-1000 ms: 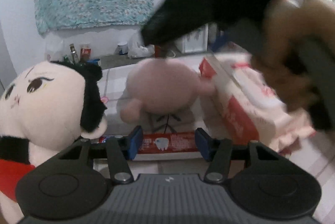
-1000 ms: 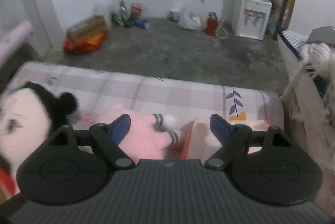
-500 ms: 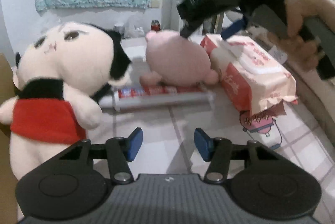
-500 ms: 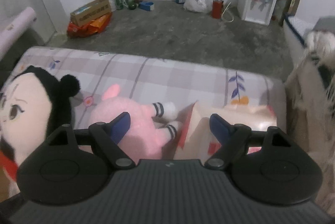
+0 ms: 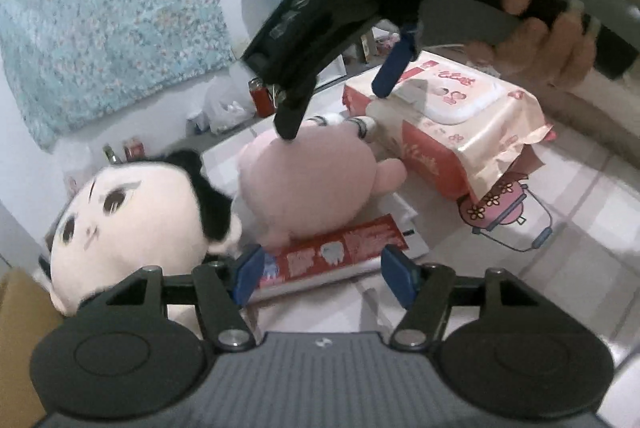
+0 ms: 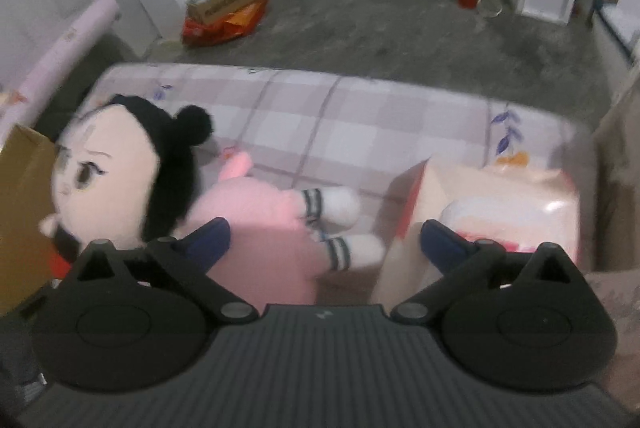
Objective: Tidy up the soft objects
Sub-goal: 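Grasp pink plush pig with right gripper while left gripper grasps red toothpaste tube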
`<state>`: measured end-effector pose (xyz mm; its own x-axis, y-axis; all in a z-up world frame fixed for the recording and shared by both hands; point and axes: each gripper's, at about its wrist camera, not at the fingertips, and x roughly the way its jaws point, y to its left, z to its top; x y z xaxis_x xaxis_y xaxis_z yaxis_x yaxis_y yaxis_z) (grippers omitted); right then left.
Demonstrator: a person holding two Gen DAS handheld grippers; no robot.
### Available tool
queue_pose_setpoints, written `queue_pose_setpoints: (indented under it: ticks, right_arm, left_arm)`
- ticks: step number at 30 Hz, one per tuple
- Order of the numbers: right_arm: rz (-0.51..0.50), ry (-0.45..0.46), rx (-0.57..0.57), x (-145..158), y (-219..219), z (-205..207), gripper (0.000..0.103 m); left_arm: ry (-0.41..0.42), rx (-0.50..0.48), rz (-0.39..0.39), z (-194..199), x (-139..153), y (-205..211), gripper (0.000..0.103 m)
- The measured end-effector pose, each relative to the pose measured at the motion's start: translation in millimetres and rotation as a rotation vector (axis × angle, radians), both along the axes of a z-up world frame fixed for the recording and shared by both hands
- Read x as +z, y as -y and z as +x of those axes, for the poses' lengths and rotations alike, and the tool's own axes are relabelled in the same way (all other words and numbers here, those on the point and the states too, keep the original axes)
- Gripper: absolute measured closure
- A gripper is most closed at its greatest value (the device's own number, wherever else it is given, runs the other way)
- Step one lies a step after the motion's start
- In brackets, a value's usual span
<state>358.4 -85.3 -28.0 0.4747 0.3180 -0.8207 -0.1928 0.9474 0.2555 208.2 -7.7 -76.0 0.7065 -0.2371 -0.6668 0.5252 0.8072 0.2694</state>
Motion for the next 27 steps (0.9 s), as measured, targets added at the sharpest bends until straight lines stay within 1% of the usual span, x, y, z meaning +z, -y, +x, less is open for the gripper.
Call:
queue_pose_setpoints:
  ticks: [1,3,6,8,10,11,13,14,15,18,19,22,25,27]
  right_arm:
    - [0.015,-0.001,0.008,1,0,-3,0.001]
    - [0.013,0.009,0.038,2,-6,-8,0.001]
    - [-0.019,0.009,0.105,-3,-24,-12,0.001]
    - [-0.057,-0.028,0.107,-14,-34,-8,0.001]
    - [0.002,-0.093,0.094,-27,-39,-4,0.000]
    - [-0.025,-0.070,0.090,-29,-45,-5,0.001]
    - [-0.026,-0.033,0.073,-29,-52,-9,0.013]
    - [-0.014,-0.018,0.055,-28,-53,-12,0.039]
    - [0.017,-0.019,0.049,-26,-52,-13,0.039]
    - [0.013,0.011,0.024,-14,-48,-24,0.039]
    - [0.028,0.017,0.003,-8,-43,-29,0.039]
    - [0.098,0.041,-0.034,11,-19,-47,0.039]
    - [0.152,0.086,-0.069,31,14,-74,0.039]
    - [0.201,0.100,-0.099,38,38,-92,0.038]
  left_arm:
    - [-0.003,0.004,-0.001,-1,0,-3,0.037]
    - [0.004,-0.004,0.007,-2,-1,-3,0.037]
    - [0.029,-0.029,0.028,-13,2,-6,0.037]
    - [0.044,-0.052,0.043,-19,8,-8,0.037]
    - [0.052,-0.069,0.053,-21,13,-11,0.037]
    - [0.052,-0.077,0.055,-22,14,-11,0.037]
    - [0.046,-0.094,0.068,-26,16,-13,0.038]
    - [0.049,-0.097,0.074,-26,16,-13,0.038]
    - [0.053,-0.106,0.079,-27,17,-14,0.038]
    - [0.060,-0.143,0.101,-28,17,-14,0.041]
    - [0.058,-0.160,0.107,-28,16,-14,0.041]
    - [0.029,-0.221,0.109,-19,16,-13,0.042]
    - [-0.031,-0.238,0.142,3,11,-4,0.042]
    - [-0.076,-0.261,0.173,20,6,3,0.042]
